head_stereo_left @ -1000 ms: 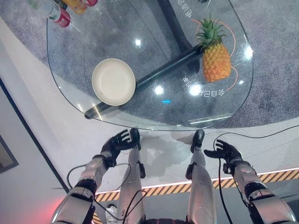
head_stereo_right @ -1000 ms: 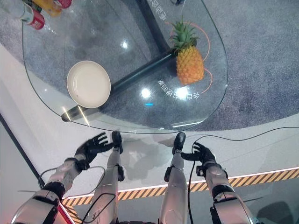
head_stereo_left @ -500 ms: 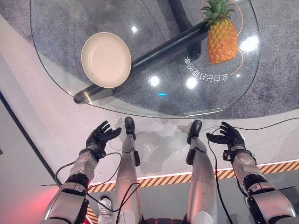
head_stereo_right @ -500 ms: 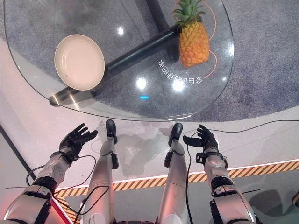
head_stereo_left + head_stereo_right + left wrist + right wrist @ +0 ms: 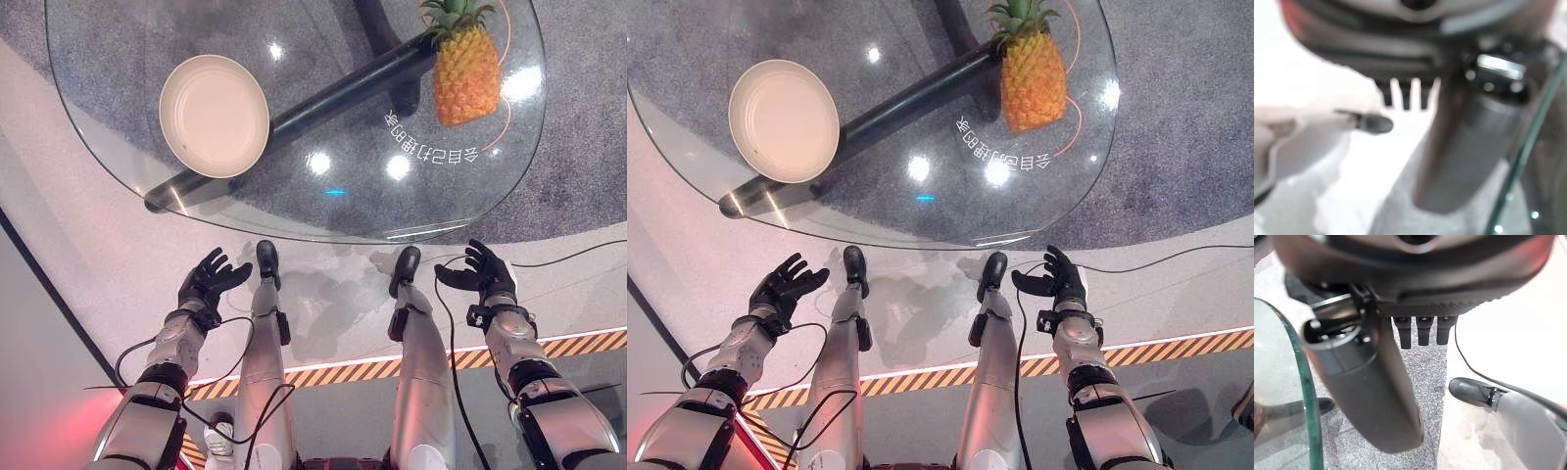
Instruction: Pick up the fruit to the plate
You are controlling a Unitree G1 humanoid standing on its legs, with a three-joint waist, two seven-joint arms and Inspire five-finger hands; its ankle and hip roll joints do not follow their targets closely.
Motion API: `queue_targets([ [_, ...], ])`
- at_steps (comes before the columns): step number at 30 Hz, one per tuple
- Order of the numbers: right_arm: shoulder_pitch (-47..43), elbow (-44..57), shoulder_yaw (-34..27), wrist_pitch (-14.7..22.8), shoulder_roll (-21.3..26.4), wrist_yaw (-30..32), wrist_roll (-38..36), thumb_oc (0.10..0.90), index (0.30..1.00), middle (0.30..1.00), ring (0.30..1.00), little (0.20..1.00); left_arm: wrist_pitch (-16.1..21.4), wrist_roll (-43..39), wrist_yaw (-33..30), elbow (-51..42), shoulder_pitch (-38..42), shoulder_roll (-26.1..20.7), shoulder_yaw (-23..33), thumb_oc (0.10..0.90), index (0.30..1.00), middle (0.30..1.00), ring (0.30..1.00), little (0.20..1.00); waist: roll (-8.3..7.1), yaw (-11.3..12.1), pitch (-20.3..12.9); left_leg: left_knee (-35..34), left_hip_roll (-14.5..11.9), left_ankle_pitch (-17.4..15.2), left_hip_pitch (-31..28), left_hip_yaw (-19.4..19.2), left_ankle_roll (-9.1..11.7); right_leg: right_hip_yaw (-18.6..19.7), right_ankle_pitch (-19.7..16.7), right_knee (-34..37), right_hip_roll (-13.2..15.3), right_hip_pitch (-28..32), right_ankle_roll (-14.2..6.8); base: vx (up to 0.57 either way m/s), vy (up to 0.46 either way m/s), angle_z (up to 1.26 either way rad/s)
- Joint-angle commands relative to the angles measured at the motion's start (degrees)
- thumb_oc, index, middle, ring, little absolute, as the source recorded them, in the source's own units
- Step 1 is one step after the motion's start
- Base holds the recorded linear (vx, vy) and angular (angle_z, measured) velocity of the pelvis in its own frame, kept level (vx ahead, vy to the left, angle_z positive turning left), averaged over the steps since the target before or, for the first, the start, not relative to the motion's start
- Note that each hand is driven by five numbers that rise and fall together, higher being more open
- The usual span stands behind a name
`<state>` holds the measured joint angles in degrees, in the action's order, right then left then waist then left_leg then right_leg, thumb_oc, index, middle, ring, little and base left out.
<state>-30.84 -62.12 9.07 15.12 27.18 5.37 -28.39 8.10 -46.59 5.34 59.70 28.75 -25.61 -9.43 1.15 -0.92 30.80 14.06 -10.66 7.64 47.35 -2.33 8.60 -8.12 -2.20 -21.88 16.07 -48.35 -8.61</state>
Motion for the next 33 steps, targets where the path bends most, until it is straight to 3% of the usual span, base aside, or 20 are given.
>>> queue_targets([
  [1, 2.49, 1.93, -2.30, 3.40, 2.71, 2.28, -3.04, 0.800, 0.900, 0.900, 0.900, 0.900, 2.26, 0.40, -1.11, 0.98, -3.72, -2.03, 1.61, 0.800, 0.900, 0.900, 0.900, 0.900, -0.09, 0.87, -1.00, 8.15, -0.76, -4.79, 1.89, 2.66, -0.69, 1.12, -2.64, -1.59, 1.90, -1.85, -2.00, 0.00, 0.000, 0.00],
  [8, 1.10, 2.94, -2.18, 4.31, 3.72, 3.46, -4.31, 0.800, 0.900, 0.900, 0.900, 0.900, 2.43, 0.52, -0.40, 1.33, -3.80, -1.97, 1.29, 0.800, 0.900, 0.900, 0.900, 0.900, -0.04, 1.29, -1.00, 7.08, -0.76, -4.19, 1.90, 2.49, -0.56, 0.29, -2.88, -0.88, 2.21, -1.69, -2.00, 0.00, 0.000, 0.00],
  [25, -1.25, 4.19, -7.06, 7.86, 9.88, 12.78, -7.28, 0.800, 0.900, 0.900, 0.900, 0.900, 3.27, 1.10, 0.83, 1.79, -5.08, -3.28, 0.36, 0.800, 0.900, 0.900, 0.900, 0.900, -0.62, 1.86, -1.00, 5.95, -0.81, -4.19, 1.05, 2.38, -0.65, -1.42, -3.85, 0.63, 2.53, -0.29, -2.30, 0.00, -0.004, 0.00],
  [33, -3.46, 3.29, -9.22, 5.50, 13.59, 27.46, -3.46, 0.800, 0.900, 0.900, 0.900, 0.900, 3.74, 0.21, 1.21, 2.41, -4.98, -3.67, -0.63, 0.800, 0.900, 0.900, 0.900, 0.900, -0.66, 1.97, -1.00, 5.49, -0.75, -4.33, 0.81, 2.40, -0.79, -1.91, -4.08, 1.26, 2.44, 0.15, -2.39, 0.00, -0.002, 0.01],
])
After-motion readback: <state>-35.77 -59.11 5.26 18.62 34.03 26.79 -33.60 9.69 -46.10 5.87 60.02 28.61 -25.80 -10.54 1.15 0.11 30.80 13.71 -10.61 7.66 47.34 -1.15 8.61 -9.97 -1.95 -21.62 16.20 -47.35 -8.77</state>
